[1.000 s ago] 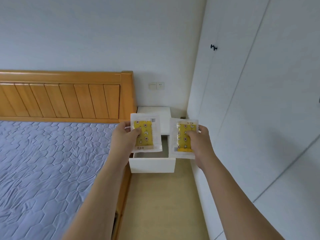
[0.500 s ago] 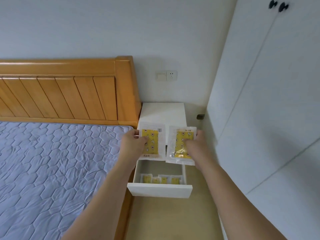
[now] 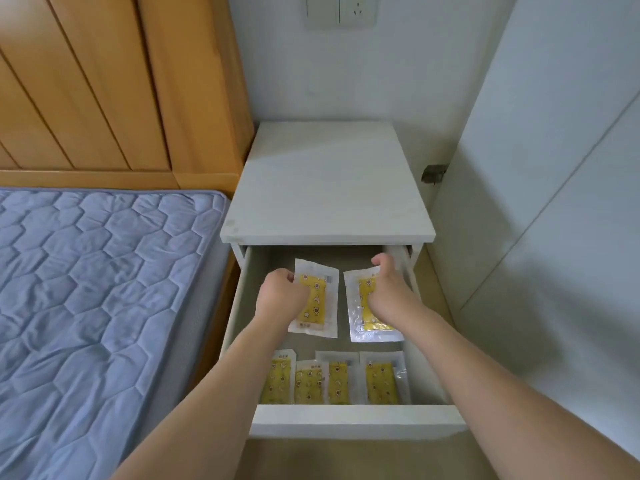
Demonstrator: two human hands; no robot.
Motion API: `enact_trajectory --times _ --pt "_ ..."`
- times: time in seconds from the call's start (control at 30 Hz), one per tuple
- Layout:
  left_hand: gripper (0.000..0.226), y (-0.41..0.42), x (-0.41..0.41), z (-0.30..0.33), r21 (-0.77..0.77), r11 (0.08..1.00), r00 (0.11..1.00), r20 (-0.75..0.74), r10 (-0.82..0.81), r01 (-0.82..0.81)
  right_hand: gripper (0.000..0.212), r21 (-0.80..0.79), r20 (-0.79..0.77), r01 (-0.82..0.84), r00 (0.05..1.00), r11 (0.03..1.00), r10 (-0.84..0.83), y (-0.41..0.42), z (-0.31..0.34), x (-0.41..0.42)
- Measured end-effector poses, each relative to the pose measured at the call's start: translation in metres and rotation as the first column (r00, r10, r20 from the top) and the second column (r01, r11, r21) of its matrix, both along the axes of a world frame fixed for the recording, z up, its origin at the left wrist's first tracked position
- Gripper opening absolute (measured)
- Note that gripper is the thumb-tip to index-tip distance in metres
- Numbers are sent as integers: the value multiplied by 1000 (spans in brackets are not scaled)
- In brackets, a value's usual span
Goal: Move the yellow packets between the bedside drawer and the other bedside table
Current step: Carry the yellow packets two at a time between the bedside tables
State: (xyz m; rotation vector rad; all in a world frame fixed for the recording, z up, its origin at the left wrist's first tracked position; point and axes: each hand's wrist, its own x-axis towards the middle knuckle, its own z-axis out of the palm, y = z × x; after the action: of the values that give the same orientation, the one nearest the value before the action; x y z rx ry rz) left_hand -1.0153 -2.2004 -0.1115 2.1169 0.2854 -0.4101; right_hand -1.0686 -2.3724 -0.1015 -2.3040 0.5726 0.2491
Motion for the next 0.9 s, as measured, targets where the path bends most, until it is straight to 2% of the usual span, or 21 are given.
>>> enact_trajectory --times 0.1,0.23,0.33,0.43,0.5,0.57,0.67,0.73,0.83,0.9 --pt "7 -15 32 -61 20 997 996 -54 -68 70 67 -55 -54 -36 998 998 33 -9 -59 26" --pt "4 -33 55 -117 -26 992 968 -214 -129 127 52 -179 -174 -41 985 983 9 -18 -110 46" --pt "12 -44 60 -142 -61 982 944 -273 -186 176 45 -269 -238 -89 971 959 23 -25 -130 45" --pt "3 -51 58 -153 -52 971 932 -272 -238 233 49 -359 -228 -198 966 912 119 -24 -134 44" --pt "5 -52 56 -160 -16 961 927 -261 -270 276 50 -484 -274 -301 944 822 185 -23 -136 44" --pt "4 -48 58 -167 32 945 917 -254 -307 326 48 -606 -392 -442 889 661 235 -24 -139 45" --pt "17 -45 64 -170 78 909 886 -270 -376 410 47 -655 -532 -586 806 477 261 -28 -141 49" --pt "21 -45 68 -170 83 886 863 -282 -419 456 49 -645 -582 -638 767 420 271 -29 -143 51" --pt "22 -45 70 -172 92 860 839 -293 -458 501 58 -625 -594 -655 752 424 286 -31 -146 52" --pt "21 -44 70 -173 93 854 834 -292 -467 511 57 -613 -642 -695 716 376 275 -31 -146 52"
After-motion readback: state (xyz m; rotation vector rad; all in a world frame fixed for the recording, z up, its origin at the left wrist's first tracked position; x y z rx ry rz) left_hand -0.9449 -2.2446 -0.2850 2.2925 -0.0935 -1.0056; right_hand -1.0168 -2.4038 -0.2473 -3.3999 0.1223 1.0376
